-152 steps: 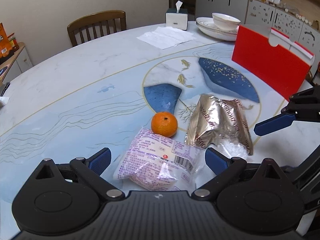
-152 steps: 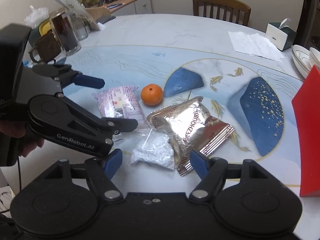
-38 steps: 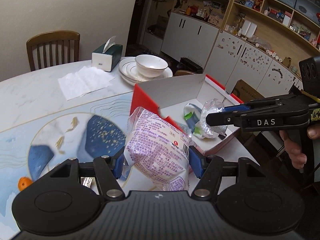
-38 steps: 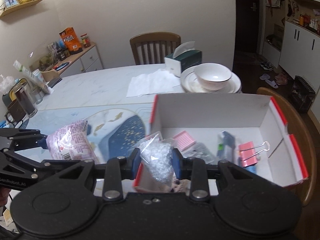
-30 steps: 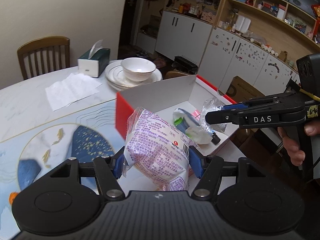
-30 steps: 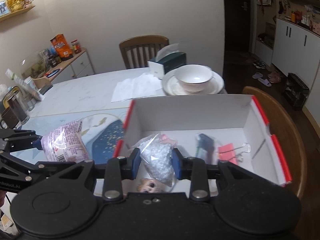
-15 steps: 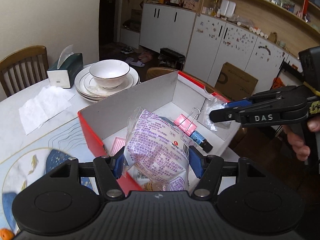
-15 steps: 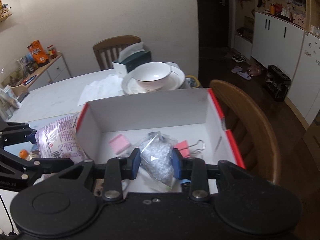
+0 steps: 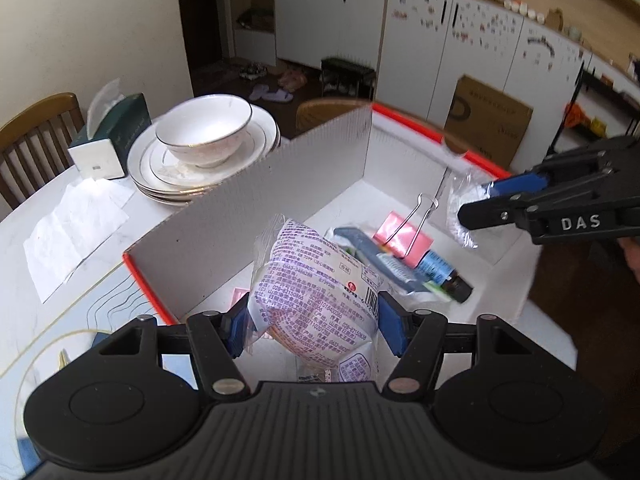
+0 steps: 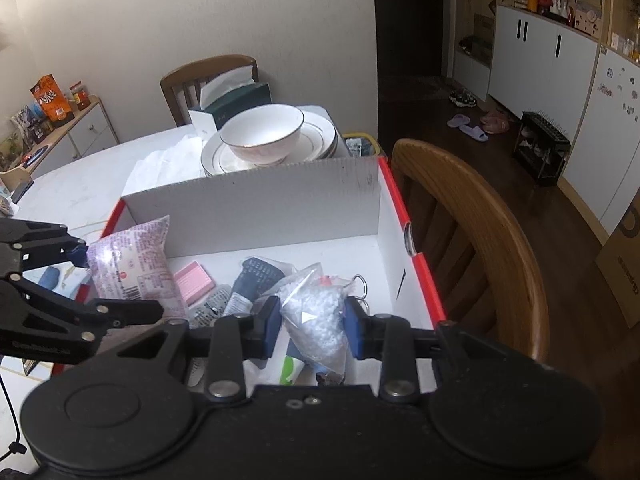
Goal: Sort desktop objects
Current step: 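Lower the white bag and clear bead bag into the box with both tools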
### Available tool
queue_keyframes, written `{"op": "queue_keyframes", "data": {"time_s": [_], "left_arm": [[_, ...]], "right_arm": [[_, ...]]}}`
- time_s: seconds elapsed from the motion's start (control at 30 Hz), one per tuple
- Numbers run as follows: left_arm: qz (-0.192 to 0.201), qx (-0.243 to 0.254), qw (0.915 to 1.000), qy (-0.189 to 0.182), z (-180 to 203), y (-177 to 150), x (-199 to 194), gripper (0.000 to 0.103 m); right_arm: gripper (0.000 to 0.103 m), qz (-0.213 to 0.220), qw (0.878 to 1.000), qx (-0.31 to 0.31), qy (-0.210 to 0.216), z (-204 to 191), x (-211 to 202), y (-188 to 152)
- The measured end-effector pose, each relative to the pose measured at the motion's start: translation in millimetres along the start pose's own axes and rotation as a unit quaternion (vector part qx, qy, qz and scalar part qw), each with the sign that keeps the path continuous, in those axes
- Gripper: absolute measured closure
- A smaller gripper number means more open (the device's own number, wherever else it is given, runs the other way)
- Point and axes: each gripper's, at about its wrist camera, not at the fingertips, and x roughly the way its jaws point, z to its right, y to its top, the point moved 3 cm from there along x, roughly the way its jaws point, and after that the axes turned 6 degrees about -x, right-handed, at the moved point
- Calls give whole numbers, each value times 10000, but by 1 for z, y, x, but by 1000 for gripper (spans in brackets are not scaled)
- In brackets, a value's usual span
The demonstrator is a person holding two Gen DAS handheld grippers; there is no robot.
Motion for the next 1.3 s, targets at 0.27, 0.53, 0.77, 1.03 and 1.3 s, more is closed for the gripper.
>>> {"op": "queue_keyframes", "data": {"time_s": [0.27,0.53,0.77,1.03,1.3], "left_arm": [[-438,237,9987,83,-1,10,27,40],[-775,374,9963,59,-1,13,46,40],[-1003,530,9935,-15,5,10,55,40],[-1122,533,9922,-89,9,8,62,38],[-1032,399,9938,-106,6,4,58,34]], "right_arm": [[71,-196,9998,-41,85,1,21,1],[71,-334,9991,-131,227,-5,37,1],[71,-544,9981,-179,230,-7,49,-2],[71,-683,9974,-157,177,-7,56,-8],[64,-747,9970,-166,100,-6,58,-12]]}}
